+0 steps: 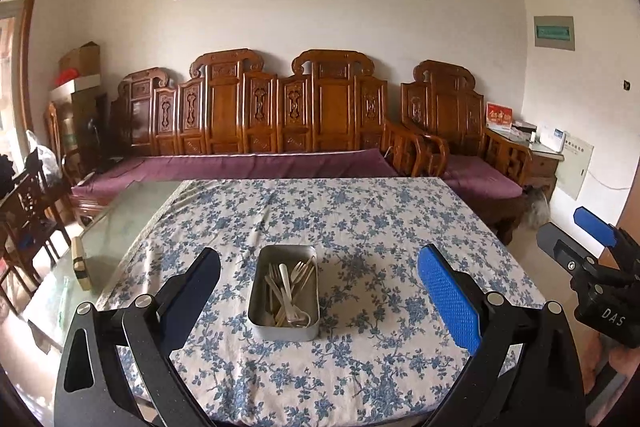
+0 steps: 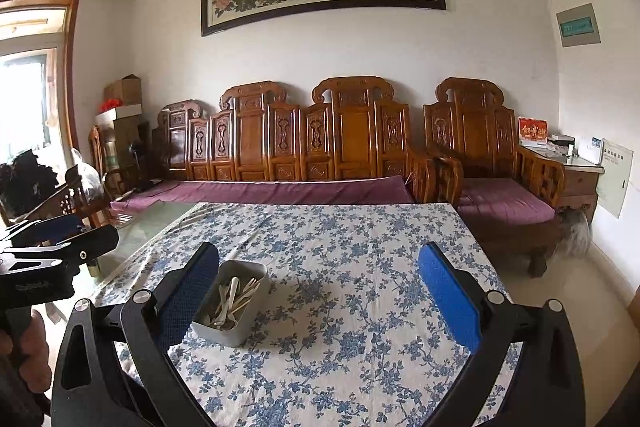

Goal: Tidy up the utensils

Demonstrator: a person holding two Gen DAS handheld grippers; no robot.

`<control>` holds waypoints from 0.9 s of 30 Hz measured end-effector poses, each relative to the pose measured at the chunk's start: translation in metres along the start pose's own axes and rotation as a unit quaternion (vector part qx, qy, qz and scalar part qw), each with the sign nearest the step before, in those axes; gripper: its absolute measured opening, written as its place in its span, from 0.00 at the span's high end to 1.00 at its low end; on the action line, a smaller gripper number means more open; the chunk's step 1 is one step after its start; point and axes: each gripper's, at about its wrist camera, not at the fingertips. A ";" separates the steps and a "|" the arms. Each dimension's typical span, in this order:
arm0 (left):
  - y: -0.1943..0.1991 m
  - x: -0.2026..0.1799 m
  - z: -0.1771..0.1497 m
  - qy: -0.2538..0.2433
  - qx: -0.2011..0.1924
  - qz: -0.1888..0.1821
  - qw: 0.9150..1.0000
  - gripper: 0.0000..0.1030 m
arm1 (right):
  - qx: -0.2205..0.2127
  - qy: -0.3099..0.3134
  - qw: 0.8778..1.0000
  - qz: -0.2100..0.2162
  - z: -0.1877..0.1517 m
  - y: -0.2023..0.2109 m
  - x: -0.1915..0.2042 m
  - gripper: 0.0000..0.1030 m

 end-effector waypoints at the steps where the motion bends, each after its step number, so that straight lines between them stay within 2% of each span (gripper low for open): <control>1: 0.000 0.000 0.000 0.000 0.000 -0.001 1.000 0.07 | 0.000 0.000 1.000 0.000 0.000 0.000 0.000 0.02; 27: 0.001 -0.002 -0.001 -0.001 -0.001 -0.003 1.000 0.07 | 0.004 -0.002 1.000 0.003 -0.002 -0.001 0.002 0.02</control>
Point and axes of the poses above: each gripper's, at about its wrist camera, not at the fingertips, and y roughly against the way its jaws point, x to its left, z to its top, and after that the axes turned 10 degrees about -y, right-handed
